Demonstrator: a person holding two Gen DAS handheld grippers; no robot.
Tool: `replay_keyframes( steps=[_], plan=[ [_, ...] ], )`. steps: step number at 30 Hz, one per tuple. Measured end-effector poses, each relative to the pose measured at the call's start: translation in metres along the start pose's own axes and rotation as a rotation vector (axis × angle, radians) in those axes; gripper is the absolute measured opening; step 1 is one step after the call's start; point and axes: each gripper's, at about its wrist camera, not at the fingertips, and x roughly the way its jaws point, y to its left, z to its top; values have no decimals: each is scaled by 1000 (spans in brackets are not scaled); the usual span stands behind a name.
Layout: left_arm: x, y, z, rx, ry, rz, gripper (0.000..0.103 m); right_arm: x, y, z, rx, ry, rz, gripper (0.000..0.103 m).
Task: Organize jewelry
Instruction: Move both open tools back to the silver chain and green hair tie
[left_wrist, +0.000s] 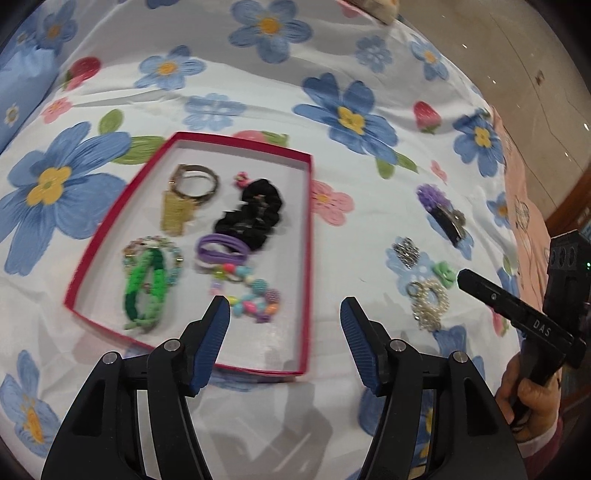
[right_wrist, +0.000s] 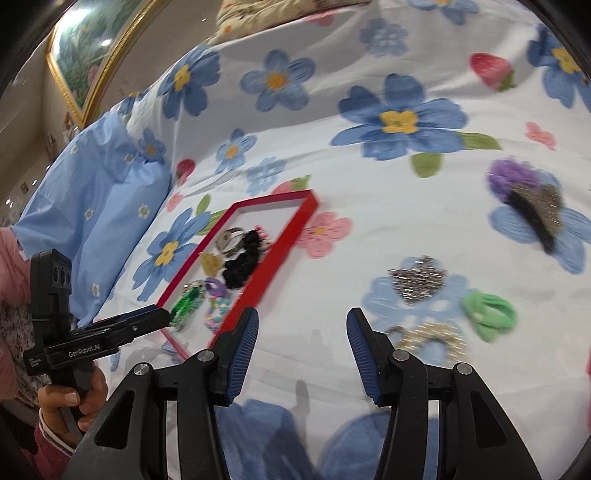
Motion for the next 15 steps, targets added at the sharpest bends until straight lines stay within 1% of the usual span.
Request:
replay_keyframes(
  steps=[6, 9, 15],
  plan=[
    [9, -25, -3, 46, 29, -21, 62, -22, -31, -8, 40, -18, -50, 53],
    [14, -37, -5, 69, 43, -29, 63, -33, -48, -12, 58, -27, -81, 54],
    [25, -59, -4, 109, 66, -44, 63, -47, -76, -19, 92, -32, -125, 55]
  ],
)
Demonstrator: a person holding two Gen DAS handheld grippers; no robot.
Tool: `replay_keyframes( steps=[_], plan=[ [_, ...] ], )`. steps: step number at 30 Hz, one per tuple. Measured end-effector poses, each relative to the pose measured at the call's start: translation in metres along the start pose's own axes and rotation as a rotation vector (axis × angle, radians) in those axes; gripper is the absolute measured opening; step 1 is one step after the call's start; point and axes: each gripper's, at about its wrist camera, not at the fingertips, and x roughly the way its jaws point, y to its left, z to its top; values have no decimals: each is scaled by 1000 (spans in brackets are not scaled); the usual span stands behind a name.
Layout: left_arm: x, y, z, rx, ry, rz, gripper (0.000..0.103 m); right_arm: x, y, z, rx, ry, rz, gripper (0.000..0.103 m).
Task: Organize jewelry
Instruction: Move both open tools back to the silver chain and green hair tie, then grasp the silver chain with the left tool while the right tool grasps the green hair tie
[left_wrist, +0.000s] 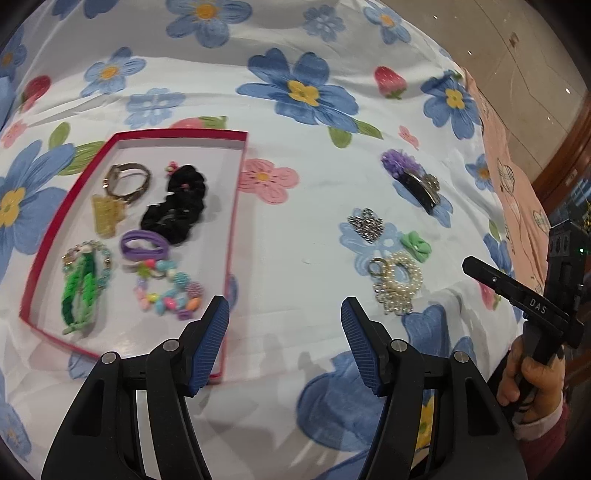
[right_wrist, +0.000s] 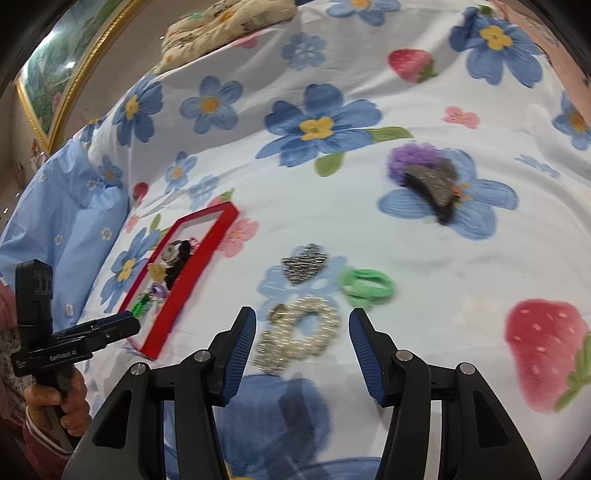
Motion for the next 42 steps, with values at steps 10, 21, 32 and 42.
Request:
replay_keyframes(
  steps=[10, 21, 32, 42],
  plan=[
    [24, -38, 11, 80, 38, -21, 63, -3, -28, 0, 21, 1, -32, 55],
    [62, -58, 40, 145, 68, -26, 63, 22, -35, 11, -9, 41, -48, 55],
    [117, -76, 59, 210, 137, -56, 63, 64, -33, 23, -96, 122, -77, 55],
    [150, -97, 74, 258, 153, -78, 63, 71, -45, 22, -75, 139, -75, 19]
  ],
)
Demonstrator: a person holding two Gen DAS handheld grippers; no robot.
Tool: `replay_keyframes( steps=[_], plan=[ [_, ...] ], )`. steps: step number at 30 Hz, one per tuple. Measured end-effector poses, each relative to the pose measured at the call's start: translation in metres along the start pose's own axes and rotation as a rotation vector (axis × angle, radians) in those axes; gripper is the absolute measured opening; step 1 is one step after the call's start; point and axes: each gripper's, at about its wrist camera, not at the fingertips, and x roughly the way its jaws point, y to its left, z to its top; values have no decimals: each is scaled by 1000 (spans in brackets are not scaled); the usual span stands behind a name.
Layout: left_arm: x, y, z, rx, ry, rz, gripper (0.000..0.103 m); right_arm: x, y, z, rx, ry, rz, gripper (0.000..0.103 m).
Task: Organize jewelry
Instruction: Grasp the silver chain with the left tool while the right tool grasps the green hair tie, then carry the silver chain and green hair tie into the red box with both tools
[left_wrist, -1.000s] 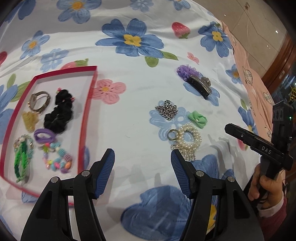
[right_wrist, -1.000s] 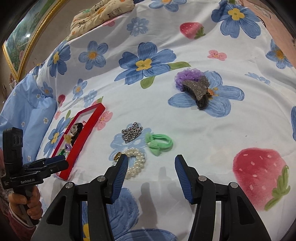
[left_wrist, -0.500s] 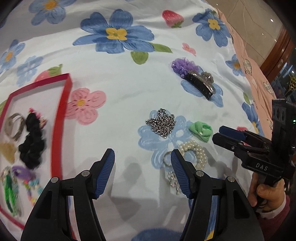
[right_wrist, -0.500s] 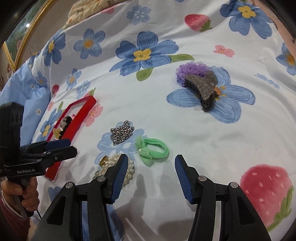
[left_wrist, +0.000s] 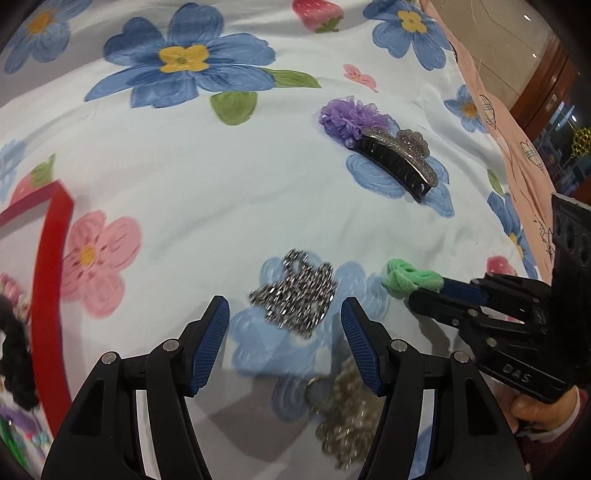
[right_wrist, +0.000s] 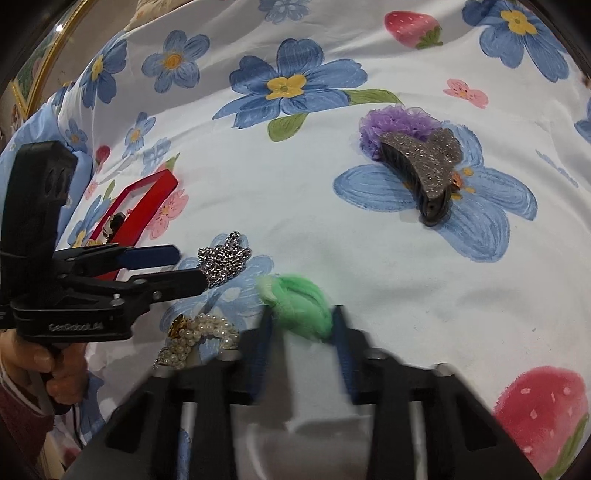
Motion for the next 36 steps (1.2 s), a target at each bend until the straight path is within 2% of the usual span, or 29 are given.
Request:
replay_keyframes(
  steps=[3, 4, 5, 6, 7, 10, 15, 20, 36],
  plan=[
    [6, -7, 3, 27, -3, 15, 62, -6, -5, -1, 29, -13, 12, 15],
    [7, -10, 4, 38, -4, 18, 59, -9, -5, -2, 33, -21, 10, 14],
    [9, -13, 5, 53, -7, 22, 53, -12, -6, -3, 39, -29, 9, 14],
    [10, -15, 5, 66, -3, 24, 37, -15, -7, -4, 48, -38, 11, 13],
    [13, -18, 5, 81, 1, 27, 27, -18, -9, -5, 58, -47, 12, 13],
    [15, -22, 4, 105, -6, 15, 12, -27, -15, -8, 89, -67, 11, 13],
    [10, -24, 2, 110, -14, 8, 10, -38, -23, -13, 131, -90, 10, 13],
    [-10, -28, -4, 103, -49, -9, 9, -48, -25, -13, 147, -113, 20, 13],
    [-92, -3, -31, 19, -182, -17, 9, -58, 18, -8, 85, -142, 79, 13]
  ],
)
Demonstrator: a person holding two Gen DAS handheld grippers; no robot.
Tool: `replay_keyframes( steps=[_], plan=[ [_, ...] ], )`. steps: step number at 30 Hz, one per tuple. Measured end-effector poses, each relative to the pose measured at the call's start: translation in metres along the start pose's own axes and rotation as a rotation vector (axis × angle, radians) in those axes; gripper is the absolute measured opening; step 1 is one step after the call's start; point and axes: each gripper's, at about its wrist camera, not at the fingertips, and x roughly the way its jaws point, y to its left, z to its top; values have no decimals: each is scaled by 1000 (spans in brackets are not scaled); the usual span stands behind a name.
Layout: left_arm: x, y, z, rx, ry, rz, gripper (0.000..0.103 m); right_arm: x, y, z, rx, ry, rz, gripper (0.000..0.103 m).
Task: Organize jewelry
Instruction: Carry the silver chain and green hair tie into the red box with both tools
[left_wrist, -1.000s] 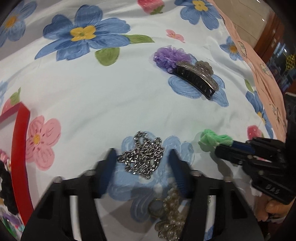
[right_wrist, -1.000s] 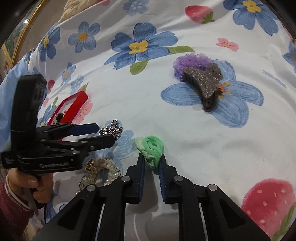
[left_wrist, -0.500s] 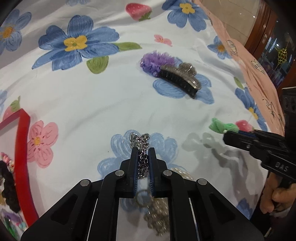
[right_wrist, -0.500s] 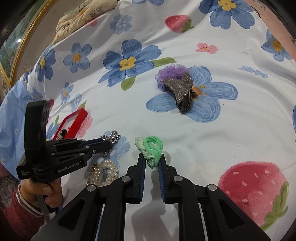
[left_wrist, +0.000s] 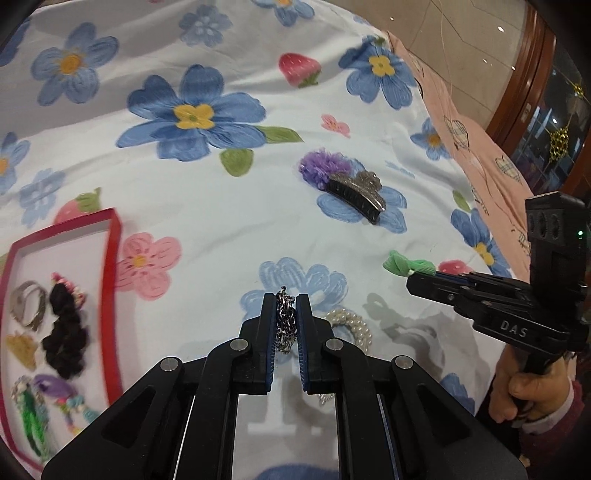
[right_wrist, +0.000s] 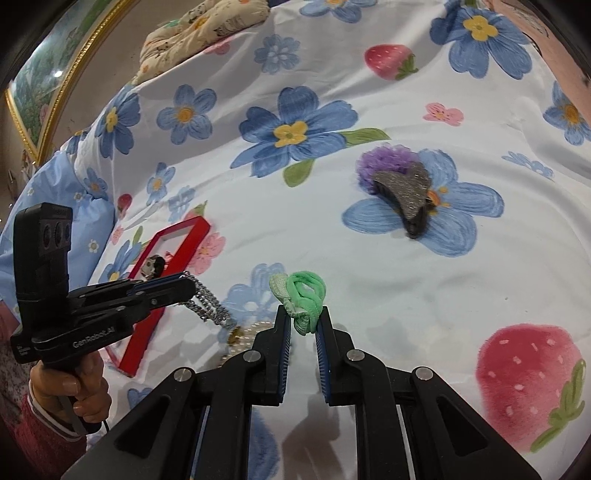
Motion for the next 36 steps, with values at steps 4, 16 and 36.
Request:
replay_keyframes(
  steps=[4, 16, 36],
  plan=[
    [-20, 13, -6, -36, -30, 10, 9, 2, 13, 1, -21, 2, 21, 13],
    [-70, 53, -30, -143, -95, 58, 9, 16, 62, -2, -86, 30, 96, 13],
    [-134, 123, -77, -303, -165, 174, 9, 51, 164, -15, -216, 100, 238, 13]
  ],
)
